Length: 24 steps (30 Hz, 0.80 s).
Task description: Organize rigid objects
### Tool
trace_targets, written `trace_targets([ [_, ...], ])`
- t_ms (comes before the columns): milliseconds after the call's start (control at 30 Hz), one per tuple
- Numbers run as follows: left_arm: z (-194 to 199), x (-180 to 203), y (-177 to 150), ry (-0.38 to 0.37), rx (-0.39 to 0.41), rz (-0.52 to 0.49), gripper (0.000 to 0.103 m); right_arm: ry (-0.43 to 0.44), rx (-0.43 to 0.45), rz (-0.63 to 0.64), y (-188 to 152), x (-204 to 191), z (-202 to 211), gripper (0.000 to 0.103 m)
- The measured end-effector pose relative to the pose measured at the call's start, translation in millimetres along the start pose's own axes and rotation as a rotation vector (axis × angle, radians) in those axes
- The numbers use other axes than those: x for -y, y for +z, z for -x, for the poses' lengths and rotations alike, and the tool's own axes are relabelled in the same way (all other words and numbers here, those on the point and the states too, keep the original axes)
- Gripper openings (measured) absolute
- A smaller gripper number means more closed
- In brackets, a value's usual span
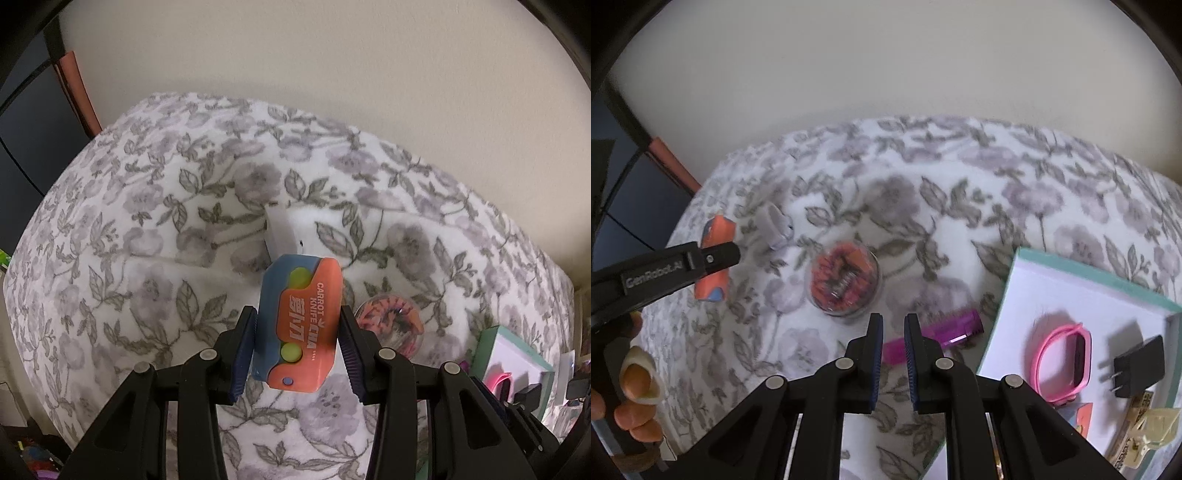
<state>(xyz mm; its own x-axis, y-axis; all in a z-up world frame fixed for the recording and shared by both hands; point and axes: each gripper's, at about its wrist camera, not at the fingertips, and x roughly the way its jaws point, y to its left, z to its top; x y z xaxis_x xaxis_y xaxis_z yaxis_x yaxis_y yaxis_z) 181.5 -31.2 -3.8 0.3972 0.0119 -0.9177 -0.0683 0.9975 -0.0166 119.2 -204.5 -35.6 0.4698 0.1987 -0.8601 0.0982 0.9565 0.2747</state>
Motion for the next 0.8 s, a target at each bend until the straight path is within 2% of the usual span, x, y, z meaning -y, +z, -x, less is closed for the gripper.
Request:
trace_targets([
  [200, -15.2, -1.1, -4.3, 0.004, -0.045, 0.001, 0.046, -0.036, -0.051, -0.026, -3.8, 4.4, -13.5, 0.015],
  [333, -15.0, -1.7, -4.4, 0.006, -0.041, 0.005, 0.046, -0.066, -0.081, -0.054, -5.7, 10.3, -21.6, 0.026],
  [433, -14.9, -2.1, -4.0, 0.004, -0.042, 0.009, 0.046, -0.078, -0.085, -0.069, -5.8, 12.0, -22.4, 0.044],
  [633, -18.6, -2.7, -3.7, 0.01, -0.051, 0.014, 0.046, -0.108, -0.091, -0.092, -7.4, 13.7, -25.3, 0.044],
  [800, -34.1, -2.3, -8.8, 0.029, -0.088, 0.01, 0.046, -0.09, -0.108, -0.126, -9.7, 13.5, -31.8, 0.044],
])
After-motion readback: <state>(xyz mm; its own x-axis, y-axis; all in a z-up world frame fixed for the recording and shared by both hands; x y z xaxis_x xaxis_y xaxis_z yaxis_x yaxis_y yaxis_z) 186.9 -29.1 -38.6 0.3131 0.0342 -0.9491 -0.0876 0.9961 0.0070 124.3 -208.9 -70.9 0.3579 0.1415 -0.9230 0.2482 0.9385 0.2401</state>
